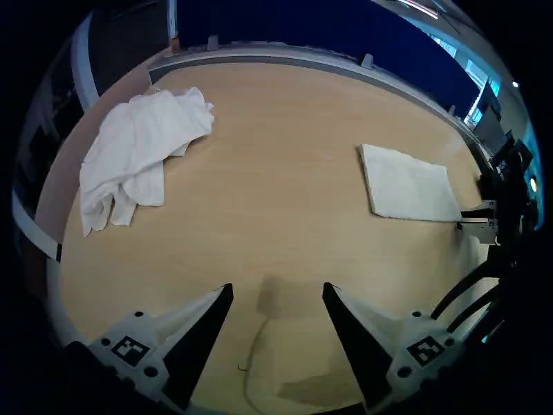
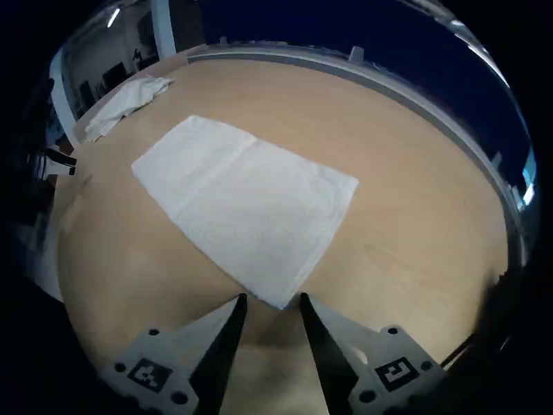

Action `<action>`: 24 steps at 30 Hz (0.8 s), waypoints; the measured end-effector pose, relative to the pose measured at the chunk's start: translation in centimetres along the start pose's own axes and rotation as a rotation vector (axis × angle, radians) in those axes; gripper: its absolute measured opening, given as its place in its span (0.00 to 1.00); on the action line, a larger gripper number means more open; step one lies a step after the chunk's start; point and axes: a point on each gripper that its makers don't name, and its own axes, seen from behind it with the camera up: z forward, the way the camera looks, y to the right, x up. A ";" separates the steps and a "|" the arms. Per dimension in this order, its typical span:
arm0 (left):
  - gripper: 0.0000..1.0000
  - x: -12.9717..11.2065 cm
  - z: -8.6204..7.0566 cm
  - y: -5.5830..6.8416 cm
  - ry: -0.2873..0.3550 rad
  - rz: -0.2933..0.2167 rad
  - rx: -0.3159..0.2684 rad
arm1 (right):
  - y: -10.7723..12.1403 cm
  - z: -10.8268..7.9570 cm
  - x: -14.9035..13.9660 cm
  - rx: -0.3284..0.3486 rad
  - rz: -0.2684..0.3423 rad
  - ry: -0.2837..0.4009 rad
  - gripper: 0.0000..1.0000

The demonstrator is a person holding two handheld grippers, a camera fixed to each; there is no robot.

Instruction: Fold towel

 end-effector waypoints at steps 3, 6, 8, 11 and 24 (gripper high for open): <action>0.96 0.0 -0.1 0.0 0.000 -0.001 -0.001 | 0.2 0.0 0.0 0.000 0.003 -0.004 0.43; 0.96 0.0 -0.1 0.0 0.001 -0.001 -0.002 | 0.4 0.1 -0.1 -0.002 0.006 -0.006 0.26; 0.96 0.0 -0.1 0.0 0.001 -0.001 -0.001 | 0.5 0.1 0.0 -0.006 0.005 -0.005 0.22; 0.96 -0.1 0.1 0.0 0.001 0.000 -0.001 | 0.5 0.0 0.0 -0.010 -0.002 -0.003 0.10; 0.96 0.2 0.4 0.2 0.003 0.005 -0.003 | 0.1 -0.9 1.0 -0.001 -0.003 0.027 0.03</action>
